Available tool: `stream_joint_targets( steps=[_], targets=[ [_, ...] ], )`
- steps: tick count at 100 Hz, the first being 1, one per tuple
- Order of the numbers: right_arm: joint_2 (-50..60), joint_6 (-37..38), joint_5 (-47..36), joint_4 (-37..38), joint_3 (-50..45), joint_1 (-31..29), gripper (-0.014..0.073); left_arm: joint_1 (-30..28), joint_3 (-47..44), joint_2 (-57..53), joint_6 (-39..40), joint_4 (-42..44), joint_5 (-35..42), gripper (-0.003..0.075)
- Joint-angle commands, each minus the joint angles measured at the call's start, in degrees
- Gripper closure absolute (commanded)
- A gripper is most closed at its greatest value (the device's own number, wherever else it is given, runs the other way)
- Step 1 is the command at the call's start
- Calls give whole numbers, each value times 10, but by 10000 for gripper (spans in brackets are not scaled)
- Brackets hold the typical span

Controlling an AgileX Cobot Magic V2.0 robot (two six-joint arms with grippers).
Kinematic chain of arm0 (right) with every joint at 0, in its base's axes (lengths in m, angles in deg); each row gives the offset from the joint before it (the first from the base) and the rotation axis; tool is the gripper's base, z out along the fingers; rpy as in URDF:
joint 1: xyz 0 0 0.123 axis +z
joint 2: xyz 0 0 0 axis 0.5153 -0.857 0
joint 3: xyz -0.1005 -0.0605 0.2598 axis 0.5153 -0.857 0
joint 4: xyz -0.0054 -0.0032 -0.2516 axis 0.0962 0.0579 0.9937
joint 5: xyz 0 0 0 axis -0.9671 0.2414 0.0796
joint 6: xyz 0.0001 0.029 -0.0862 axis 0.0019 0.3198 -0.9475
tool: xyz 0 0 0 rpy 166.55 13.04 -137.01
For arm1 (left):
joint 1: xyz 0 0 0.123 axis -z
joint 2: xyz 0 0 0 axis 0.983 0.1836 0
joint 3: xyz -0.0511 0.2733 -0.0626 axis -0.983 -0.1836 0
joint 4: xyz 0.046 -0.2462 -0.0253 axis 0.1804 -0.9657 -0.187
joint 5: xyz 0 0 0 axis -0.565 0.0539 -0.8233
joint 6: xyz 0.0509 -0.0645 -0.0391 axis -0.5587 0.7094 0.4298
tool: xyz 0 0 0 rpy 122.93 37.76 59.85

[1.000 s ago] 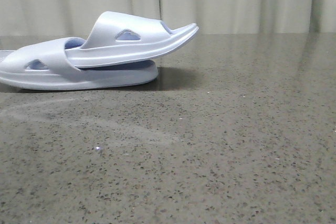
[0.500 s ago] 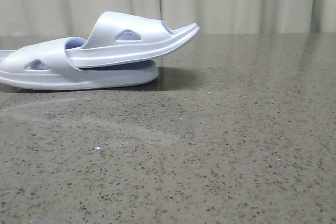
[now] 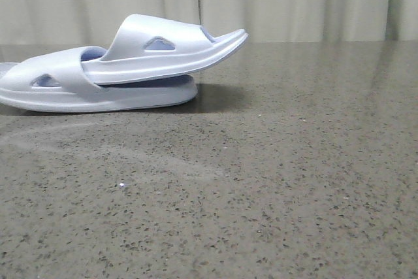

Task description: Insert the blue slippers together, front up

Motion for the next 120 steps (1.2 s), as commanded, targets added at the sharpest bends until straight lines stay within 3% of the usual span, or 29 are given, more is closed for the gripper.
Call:
stream_joint_targets(
  steps=[1,80,85,90,100,107,113,120],
  targets=[
    [0,-6,-12,-10,14,0,683,-2,-5,4,5,-6,46,705],
    [0,-6,-39,4,14,0,683,-2,-5,4,5,-6,46,705],
    [1,4,-41,61,14,0,683,-2,-5,4,5,-6,46,705],
    [3,64,-50,139,14,0,683,-2,-5,4,5,-6,46,705],
    [13,301,-83,372,13,0,683,-2,-5,4,5,-6,46,704],
    [23,408,-104,509,3,0,683,-2,-5,4,5,-6,46,705],
    [36,444,-117,582,-11,-1,683,-2,-5,4,5,-6,46,705],
    [58,456,-119,612,-29,-10,683,-2,-5,4,5,-6,46,705]
  ],
)
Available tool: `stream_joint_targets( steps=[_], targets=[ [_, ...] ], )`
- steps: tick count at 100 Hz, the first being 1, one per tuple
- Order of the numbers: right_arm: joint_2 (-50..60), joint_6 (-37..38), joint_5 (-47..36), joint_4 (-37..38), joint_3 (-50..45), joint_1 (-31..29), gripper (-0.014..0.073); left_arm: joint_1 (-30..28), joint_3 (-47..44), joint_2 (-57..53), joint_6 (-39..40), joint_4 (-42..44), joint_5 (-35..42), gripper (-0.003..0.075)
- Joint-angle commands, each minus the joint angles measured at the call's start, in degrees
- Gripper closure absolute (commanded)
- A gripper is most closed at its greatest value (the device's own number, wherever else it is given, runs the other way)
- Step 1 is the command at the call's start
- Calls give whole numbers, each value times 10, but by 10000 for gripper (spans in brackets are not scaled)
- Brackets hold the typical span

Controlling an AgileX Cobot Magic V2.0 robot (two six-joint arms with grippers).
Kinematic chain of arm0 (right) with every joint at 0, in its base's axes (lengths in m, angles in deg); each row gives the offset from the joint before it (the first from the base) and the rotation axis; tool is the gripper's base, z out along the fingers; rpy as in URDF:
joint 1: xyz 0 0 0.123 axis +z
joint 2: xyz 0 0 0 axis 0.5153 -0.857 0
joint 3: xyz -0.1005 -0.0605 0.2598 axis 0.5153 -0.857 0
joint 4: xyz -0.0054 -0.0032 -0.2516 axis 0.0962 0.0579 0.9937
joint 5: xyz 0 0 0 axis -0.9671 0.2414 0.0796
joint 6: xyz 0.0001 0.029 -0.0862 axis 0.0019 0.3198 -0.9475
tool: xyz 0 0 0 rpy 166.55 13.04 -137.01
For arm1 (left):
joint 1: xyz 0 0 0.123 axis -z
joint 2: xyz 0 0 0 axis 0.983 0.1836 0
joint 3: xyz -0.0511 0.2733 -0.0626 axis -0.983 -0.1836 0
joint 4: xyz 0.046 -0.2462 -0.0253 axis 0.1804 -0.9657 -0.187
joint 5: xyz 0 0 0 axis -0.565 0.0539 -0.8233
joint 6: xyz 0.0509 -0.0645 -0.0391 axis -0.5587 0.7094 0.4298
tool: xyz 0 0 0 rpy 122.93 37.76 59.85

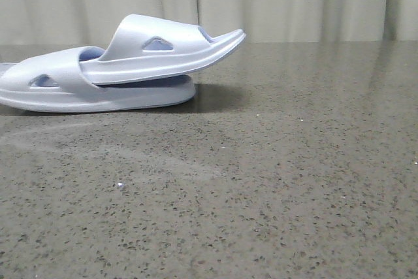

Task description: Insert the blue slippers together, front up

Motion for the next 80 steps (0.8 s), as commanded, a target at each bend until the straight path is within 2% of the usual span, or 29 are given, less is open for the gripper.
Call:
stream_joint_targets(
  steps=[1,28,35,41,45,51,80],
  targets=[
    [24,47,-52,84,-5,-12,683,-1,-5,5,4,-5,46,705],
    [168,47,-61,123,-93,-96,683,-1,-5,5,4,-5,46,705],
    [200,66,-61,146,-120,-109,683,-1,-5,5,4,-5,46,705],
    [226,84,-55,158,-140,-114,683,-1,-5,5,4,-5,46,705],
    [241,88,-3,159,-138,-116,683,-1,-5,5,4,-5,46,705],
    [256,88,19,159,-138,-116,683,-1,-5,5,4,-5,46,705],
    [265,88,30,163,-138,-116,683,-1,-5,5,4,-5,46,705]
  ],
)
